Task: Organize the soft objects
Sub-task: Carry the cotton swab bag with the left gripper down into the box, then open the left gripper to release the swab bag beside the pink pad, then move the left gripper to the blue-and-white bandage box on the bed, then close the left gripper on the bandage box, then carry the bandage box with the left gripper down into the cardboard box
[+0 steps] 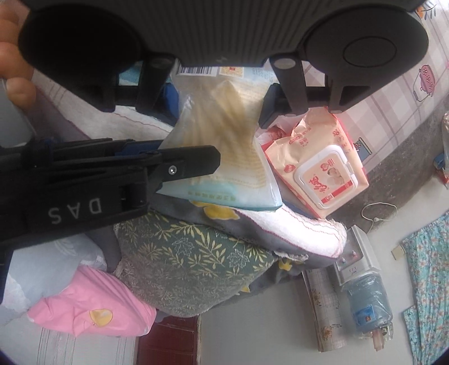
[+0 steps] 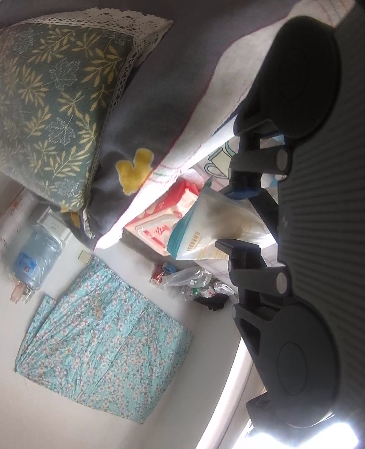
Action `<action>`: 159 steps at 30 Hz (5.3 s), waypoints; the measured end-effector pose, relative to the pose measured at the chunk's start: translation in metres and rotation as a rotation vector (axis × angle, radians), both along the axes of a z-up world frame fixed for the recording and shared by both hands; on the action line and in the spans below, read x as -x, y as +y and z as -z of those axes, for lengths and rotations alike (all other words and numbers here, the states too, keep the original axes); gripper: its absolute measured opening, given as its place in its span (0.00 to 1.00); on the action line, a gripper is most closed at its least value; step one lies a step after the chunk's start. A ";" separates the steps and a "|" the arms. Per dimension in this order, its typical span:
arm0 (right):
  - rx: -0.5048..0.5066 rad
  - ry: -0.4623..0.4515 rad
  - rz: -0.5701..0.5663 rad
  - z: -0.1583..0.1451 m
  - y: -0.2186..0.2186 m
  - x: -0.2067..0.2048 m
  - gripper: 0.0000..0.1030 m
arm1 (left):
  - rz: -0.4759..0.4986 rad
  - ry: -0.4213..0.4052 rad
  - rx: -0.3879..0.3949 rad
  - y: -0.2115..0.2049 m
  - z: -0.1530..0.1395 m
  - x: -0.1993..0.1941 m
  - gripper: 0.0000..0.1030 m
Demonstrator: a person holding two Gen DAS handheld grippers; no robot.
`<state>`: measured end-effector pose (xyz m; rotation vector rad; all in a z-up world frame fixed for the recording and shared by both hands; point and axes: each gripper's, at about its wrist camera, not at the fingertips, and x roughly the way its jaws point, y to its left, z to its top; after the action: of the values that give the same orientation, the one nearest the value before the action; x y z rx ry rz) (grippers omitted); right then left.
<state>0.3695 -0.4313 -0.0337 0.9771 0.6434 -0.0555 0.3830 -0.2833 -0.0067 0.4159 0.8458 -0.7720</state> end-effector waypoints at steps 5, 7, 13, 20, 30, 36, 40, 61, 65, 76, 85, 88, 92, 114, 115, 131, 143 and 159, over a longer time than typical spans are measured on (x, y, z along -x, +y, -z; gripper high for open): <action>0.031 -0.071 -0.043 -0.045 0.011 0.048 0.26 | -0.013 -0.035 0.049 0.025 -0.046 0.034 0.56; 0.044 -0.094 -0.067 -0.062 0.019 0.076 0.26 | -0.013 -0.049 0.059 0.035 -0.062 0.050 0.56; 0.069 -0.157 -0.153 -0.114 0.063 0.148 0.26 | -0.035 -0.096 0.086 0.078 -0.107 0.109 0.55; 0.083 -0.171 -0.292 -0.144 0.142 0.191 0.26 | -0.131 -0.058 0.147 0.152 -0.133 0.158 0.55; 0.057 -0.093 -0.621 -0.150 0.300 0.174 0.26 | -0.426 -0.007 0.109 0.300 -0.123 0.197 0.55; 0.033 0.007 -0.755 -0.130 0.387 0.127 0.25 | -0.608 0.065 0.094 0.380 -0.098 0.182 0.55; 0.059 0.079 -0.802 -0.111 0.431 0.096 0.25 | -0.684 0.109 0.084 0.416 -0.074 0.157 0.55; 0.280 0.205 -0.800 -0.019 0.488 -0.040 0.37 | -0.846 0.279 -0.002 0.456 0.042 0.043 0.54; 0.281 0.148 -0.786 -0.038 0.474 -0.029 0.40 | -0.842 0.290 -0.029 0.455 0.044 0.037 0.57; 0.199 0.064 -0.701 -0.067 0.416 0.021 0.43 | -0.883 0.205 0.031 0.454 0.005 0.067 0.75; 0.175 -0.039 -0.631 -0.102 0.334 0.087 0.46 | -0.823 0.082 0.094 0.420 -0.063 0.116 0.78; 0.182 -0.065 -0.575 -0.112 0.291 0.109 0.47 | -0.758 0.059 0.103 0.391 -0.079 0.128 0.79; 0.213 -0.067 -0.464 -0.118 0.225 0.131 0.48 | -0.645 0.059 0.117 0.339 -0.090 0.133 0.79; 0.095 0.337 -0.266 0.011 0.014 0.054 0.57 | -0.341 0.474 0.159 0.072 0.006 0.052 0.44; 0.092 0.357 -0.270 0.016 0.014 0.046 0.57 | -0.346 0.489 0.157 0.069 0.011 0.048 0.43; 0.022 0.468 -0.343 0.057 0.007 -0.002 0.68 | -0.425 0.549 0.131 0.062 0.045 0.009 0.43; -0.032 0.387 -0.335 0.035 -0.002 0.031 0.49 | -0.423 0.474 0.151 0.061 0.032 0.014 0.44; -0.070 0.170 -0.306 -0.051 0.030 0.126 0.42 | -0.343 0.302 0.217 0.103 -0.058 0.097 0.44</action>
<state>0.2435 -0.4012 0.0173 0.9381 0.9504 0.1569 0.2860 -0.1805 0.0509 -0.0437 1.0683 -0.6046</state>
